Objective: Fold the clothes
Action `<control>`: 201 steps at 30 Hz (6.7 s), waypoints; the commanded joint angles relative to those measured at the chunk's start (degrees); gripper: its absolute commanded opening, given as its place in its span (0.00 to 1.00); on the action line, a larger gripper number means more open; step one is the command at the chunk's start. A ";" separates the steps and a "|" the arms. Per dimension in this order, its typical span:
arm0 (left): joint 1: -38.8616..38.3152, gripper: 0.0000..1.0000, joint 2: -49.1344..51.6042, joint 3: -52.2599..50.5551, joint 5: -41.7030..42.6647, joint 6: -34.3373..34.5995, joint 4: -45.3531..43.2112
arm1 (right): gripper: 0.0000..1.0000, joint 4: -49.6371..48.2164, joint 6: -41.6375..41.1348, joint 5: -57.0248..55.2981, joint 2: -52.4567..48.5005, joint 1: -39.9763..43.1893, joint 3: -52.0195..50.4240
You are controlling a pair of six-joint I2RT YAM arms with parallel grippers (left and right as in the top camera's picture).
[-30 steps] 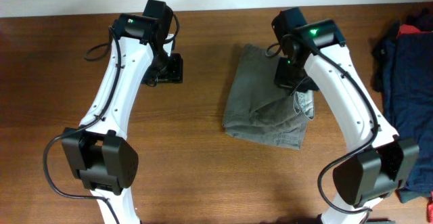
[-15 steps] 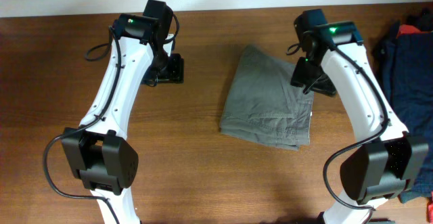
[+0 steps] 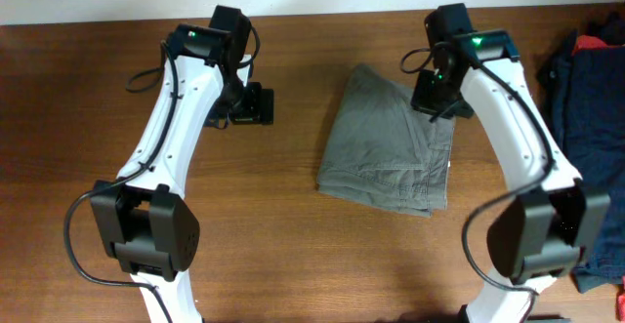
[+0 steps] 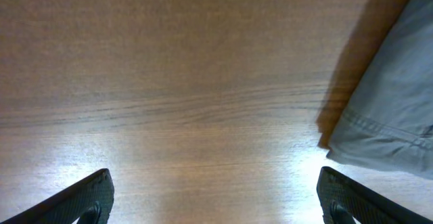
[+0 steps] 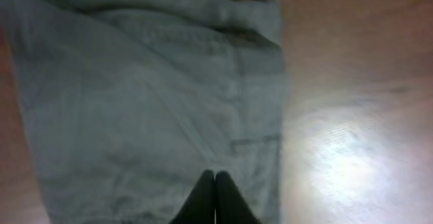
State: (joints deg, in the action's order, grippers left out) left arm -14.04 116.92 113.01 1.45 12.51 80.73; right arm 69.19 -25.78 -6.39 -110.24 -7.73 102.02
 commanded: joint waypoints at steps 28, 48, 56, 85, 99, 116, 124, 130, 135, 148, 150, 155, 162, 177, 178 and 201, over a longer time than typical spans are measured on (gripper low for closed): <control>0.17 0.96 0.39 -3.37 -0.20 0.07 -3.37 | 0.04 -8.33 9.07 3.91 -19.12 11.54 4.00; -3.13 0.78 0.39 -3.37 20.46 -15.82 -13.92 | 0.99 24.90 8.83 4.44 -12.26 12.00 33.18; -10.93 0.64 2.78 -3.37 18.82 -17.35 -20.55 | 0.99 25.00 8.87 5.88 -12.26 13.46 33.20; -12.22 0.98 19.78 -3.37 36.74 -21.20 -30.03 | 0.99 26.60 11.02 7.96 -12.26 16.37 33.18; -12.98 0.82 23.28 -3.37 39.71 -20.55 -30.60 | 0.99 26.64 11.69 7.96 -12.26 16.37 33.16; -11.78 0.00 23.28 -3.37 30.93 -14.56 -33.24 | 0.99 27.10 11.87 7.91 -12.28 16.37 33.07; -1.14 0.01 23.26 -3.37 24.98 -10.88 -34.40 | 0.99 26.21 11.87 7.93 -12.28 16.37 30.40; 11.17 0.01 23.26 -3.37 25.03 -5.09 -35.32 | 0.99 24.65 11.87 7.96 -12.28 16.37 27.56; 22.25 0.00 23.26 -3.37 25.14 5.62 -35.01 | 0.99 24.35 11.87 8.20 -12.28 16.37 27.08; 38.64 0.01 23.10 -3.37 25.81 14.58 -29.83 | 0.99 23.67 11.87 9.22 -12.28 16.37 27.08; 40.04 0.00 22.77 -3.37 25.88 16.65 -29.03 | 0.99 23.71 11.89 9.20 -12.28 16.37 27.08; 43.36 0.01 19.80 -3.37 25.27 19.69 -28.76 | 0.99 23.65 12.04 9.22 -12.28 16.37 27.08; 47.50 0.01 14.73 -3.37 23.12 31.95 -29.27 | 0.99 23.56 12.04 9.27 -12.28 16.37 27.08; 43.43 0.01 14.40 -3.39 22.95 53.00 -28.81 | 0.99 22.45 12.04 14.08 -12.28 16.37 27.08; 42.07 0.01 14.40 -3.39 22.88 53.02 -29.83 | 0.99 22.47 12.04 14.40 -12.28 16.37 27.08; 31.56 0.13 14.40 -3.39 27.15 47.76 -37.55 | 0.99 23.61 13.35 14.43 -12.28 16.37 27.08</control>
State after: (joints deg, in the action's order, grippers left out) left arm 18.11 133.05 109.69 28.10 64.60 43.62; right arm 92.60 -13.04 7.25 -122.19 8.49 129.29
